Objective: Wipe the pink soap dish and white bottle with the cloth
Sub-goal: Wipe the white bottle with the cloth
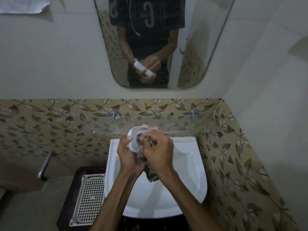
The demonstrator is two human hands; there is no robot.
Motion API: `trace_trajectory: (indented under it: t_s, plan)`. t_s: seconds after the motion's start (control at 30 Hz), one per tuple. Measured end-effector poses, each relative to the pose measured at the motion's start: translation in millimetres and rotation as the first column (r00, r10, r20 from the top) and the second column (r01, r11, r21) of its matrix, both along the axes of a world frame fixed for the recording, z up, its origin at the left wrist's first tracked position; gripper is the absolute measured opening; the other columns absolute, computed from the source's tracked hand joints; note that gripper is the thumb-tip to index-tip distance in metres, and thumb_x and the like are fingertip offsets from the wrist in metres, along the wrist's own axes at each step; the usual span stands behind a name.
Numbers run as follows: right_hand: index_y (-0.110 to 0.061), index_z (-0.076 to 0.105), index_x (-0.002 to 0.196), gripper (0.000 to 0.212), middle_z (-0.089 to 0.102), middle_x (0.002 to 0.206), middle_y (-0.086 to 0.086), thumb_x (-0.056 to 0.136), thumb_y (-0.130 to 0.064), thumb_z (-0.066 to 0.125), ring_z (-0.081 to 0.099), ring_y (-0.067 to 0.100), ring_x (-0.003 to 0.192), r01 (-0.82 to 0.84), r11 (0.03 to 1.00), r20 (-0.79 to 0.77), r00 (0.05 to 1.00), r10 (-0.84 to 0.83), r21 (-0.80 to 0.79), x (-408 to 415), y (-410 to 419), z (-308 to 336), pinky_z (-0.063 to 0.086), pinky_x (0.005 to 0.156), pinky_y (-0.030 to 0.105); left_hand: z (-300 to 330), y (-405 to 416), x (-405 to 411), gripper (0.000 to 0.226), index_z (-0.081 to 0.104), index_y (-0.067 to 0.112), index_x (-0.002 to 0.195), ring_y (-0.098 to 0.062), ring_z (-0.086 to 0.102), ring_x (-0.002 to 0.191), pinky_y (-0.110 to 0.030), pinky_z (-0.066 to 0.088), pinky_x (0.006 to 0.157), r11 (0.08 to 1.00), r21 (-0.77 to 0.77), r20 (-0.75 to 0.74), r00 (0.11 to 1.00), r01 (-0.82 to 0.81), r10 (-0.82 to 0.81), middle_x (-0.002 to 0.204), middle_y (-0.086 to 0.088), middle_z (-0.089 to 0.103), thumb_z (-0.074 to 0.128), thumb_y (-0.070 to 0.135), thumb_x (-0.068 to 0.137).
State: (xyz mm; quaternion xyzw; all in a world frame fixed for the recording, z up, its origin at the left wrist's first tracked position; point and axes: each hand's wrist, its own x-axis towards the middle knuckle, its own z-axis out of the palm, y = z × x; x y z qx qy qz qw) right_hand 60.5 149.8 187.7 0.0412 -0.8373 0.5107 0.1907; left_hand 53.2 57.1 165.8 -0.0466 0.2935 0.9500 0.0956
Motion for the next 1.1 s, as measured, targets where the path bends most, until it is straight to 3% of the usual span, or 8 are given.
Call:
trace_trajectory:
  t_s: [0.07, 0.23, 0.37, 0.5, 0.6, 0.77, 0.87, 1.1]
  plan:
    - [-0.021, 0.081, 0.08, 0.017, 0.077, 0.083, -0.009, 0.079, -0.008, 0.071, 0.07, 0.005, 0.08, -0.131, 0.989, -0.018, 0.991, 0.132, 0.066, 6, -5, -1, 0.057, 0.076, 0.025, -3, -2, 2, 0.056, 0.074, 0.002, 0.12, -0.031, 0.073, 0.112, -0.034, 0.06, 0.092, 1.0, 0.009, -0.025, 0.999, 0.023, -0.023, 0.125, -0.023, 0.073, 0.045, 0.033, 0.084]
    - [-0.017, 0.083, 0.088, 0.012, 0.08, 0.092, -0.005, 0.081, -0.009, 0.078, 0.073, 0.012, 0.087, 0.121, 0.99, 0.033, 0.992, -0.124, 0.075, -7, 8, -3, 0.06, 0.08, 0.033, -3, 4, 2, 0.058, 0.066, 0.001, 0.125, -0.037, 0.063, 0.121, -0.039, 0.055, 0.098, 0.999, -0.032, 0.029, 0.999, -0.02, 0.021, 0.134, -0.025, 0.065, 0.057, 0.033, 0.078]
    - [-0.021, 0.083, 0.09, 0.018, 0.077, 0.086, -0.019, 0.082, -0.007, 0.074, 0.072, -0.006, 0.085, -0.115, 0.989, 0.062, 0.991, 0.121, -0.092, 6, -6, 3, 0.057, 0.08, 0.015, -1, 3, 2, 0.064, 0.058, -0.003, 0.128, -0.04, 0.058, 0.125, -0.041, 0.054, 0.1, 0.998, -0.055, -0.028, 1.0, -0.001, 0.0, 0.149, -0.037, 0.049, 0.06, 0.035, 0.076]
    - [-0.024, 0.082, 0.098, 0.014, 0.078, 0.094, -0.015, 0.094, -0.019, 0.069, 0.072, 0.003, 0.093, -0.181, 0.965, 0.214, 0.951, 0.221, -0.192, 11, 7, -3, 0.059, 0.085, 0.022, -4, 4, 2, 0.065, 0.053, -0.004, 0.141, -0.038, 0.054, 0.122, -0.036, 0.055, 0.094, 0.987, -0.158, -0.006, 1.0, -0.002, 0.001, 0.145, -0.035, 0.05, 0.038, 0.03, 0.087]
    - [-0.027, 0.078, 0.109, 0.023, 0.075, 0.105, -0.015, 0.088, -0.026, 0.069, 0.071, 0.005, 0.104, -0.25, 0.924, 0.191, 0.931, 0.311, -0.289, 22, 3, -3, 0.058, 0.09, 0.019, 0, 2, 0, 0.068, 0.052, 0.003, 0.148, -0.03, 0.06, 0.121, -0.034, 0.055, 0.094, 0.96, -0.278, -0.025, 0.999, -0.026, 0.02, 0.143, -0.026, 0.058, 0.045, 0.034, 0.087]
    - [-0.013, 0.079, 0.101, 0.023, 0.077, 0.102, -0.004, 0.078, -0.015, 0.075, 0.071, 0.009, 0.095, -0.267, 0.963, -0.043, 0.963, 0.265, -0.042, 19, 15, -15, 0.061, 0.084, 0.03, 1, -10, 1, 0.072, 0.055, 0.008, 0.148, -0.037, 0.069, 0.112, -0.047, 0.056, 0.097, 0.97, -0.218, 0.167, 0.983, 0.105, -0.069, 0.127, -0.027, 0.068, 0.057, 0.055, 0.094]
    - [-0.014, 0.081, 0.098, 0.027, 0.077, 0.105, -0.004, 0.072, -0.007, 0.075, 0.072, 0.014, 0.095, -0.345, 0.898, -0.142, 0.909, 0.392, 0.273, 15, 31, -21, 0.058, 0.08, 0.032, 9, -25, -2, 0.077, 0.049, 0.001, 0.149, -0.054, 0.053, 0.135, -0.06, 0.039, 0.118, 0.963, -0.182, 0.226, 0.962, 0.197, -0.154, 0.142, -0.039, 0.055, 0.067, 0.051, 0.093]
    - [-0.02, 0.081, 0.107, 0.033, 0.068, 0.107, -0.008, 0.076, -0.013, 0.072, 0.065, 0.012, 0.087, -0.428, 0.82, -0.012, 0.884, 0.467, 0.38, 6, 39, -20, 0.057, 0.071, 0.029, 7, -25, -2, 0.073, 0.054, 0.0, 0.143, -0.041, 0.061, 0.125, -0.05, 0.049, 0.105, 0.984, -0.137, 0.279, 0.957, 0.116, -0.074, 0.135, -0.032, 0.062, 0.078, 0.038, 0.086]
